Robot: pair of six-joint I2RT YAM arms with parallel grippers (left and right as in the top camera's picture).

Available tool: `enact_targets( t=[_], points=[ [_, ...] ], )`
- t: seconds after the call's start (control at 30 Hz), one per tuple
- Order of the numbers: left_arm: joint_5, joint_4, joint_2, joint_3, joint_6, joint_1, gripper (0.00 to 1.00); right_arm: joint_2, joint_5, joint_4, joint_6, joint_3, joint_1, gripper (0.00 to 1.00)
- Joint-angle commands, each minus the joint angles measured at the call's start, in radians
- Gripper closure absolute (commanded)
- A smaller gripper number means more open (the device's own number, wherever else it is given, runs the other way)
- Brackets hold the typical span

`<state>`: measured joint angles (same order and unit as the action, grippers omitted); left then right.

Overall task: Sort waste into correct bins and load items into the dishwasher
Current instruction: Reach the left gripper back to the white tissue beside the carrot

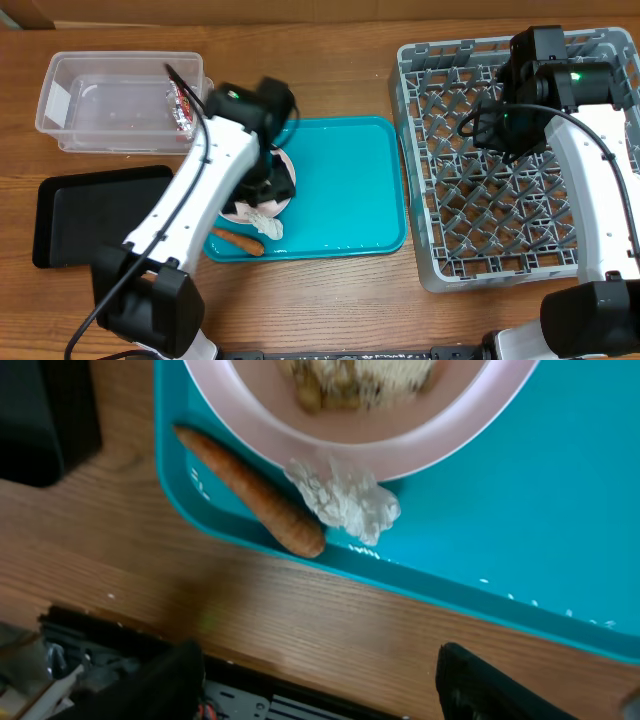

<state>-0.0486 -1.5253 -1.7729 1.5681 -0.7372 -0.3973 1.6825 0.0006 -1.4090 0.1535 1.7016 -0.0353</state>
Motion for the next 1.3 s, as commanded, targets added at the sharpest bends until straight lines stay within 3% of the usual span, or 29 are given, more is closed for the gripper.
enact_targets(
  t=[0.0,0.23,0.47,0.63,0.73,0.8,0.97,1.27],
  points=[
    [-0.029,0.060,0.058,-0.085,-0.108,-0.050,0.22,0.002,0.005,-0.004,0.004,0.006,-0.002,0.59],
    [-0.029,0.265,0.066,-0.267,-0.186,-0.067,0.19,0.002,0.005,-0.008,0.004,0.006,-0.002,0.59],
    [-0.070,0.468,0.064,-0.381,-0.184,-0.067,0.25,0.002,0.005,-0.007,0.004,0.006,-0.003,0.59],
    [-0.089,0.499,0.056,-0.416,-0.195,-0.068,0.34,0.002,0.005,-0.008,0.004,0.006,-0.003,0.59],
    [-0.090,0.503,0.053,-0.422,-0.195,-0.068,0.48,0.002,0.005,-0.008,0.004,0.006,-0.002,0.59],
    [-0.090,0.501,0.053,-0.422,-0.194,-0.068,0.49,0.002,0.005,-0.007,0.004,0.006,-0.002,0.59],
    [-0.090,0.495,0.052,-0.423,-0.195,-0.068,0.66,0.002,0.005,-0.007,0.004,0.006,-0.002,0.59],
    [-0.090,0.503,0.051,-0.475,-0.195,-0.068,0.64,0.002,0.006,-0.007,0.004,0.006,-0.002,0.59]
  ],
)
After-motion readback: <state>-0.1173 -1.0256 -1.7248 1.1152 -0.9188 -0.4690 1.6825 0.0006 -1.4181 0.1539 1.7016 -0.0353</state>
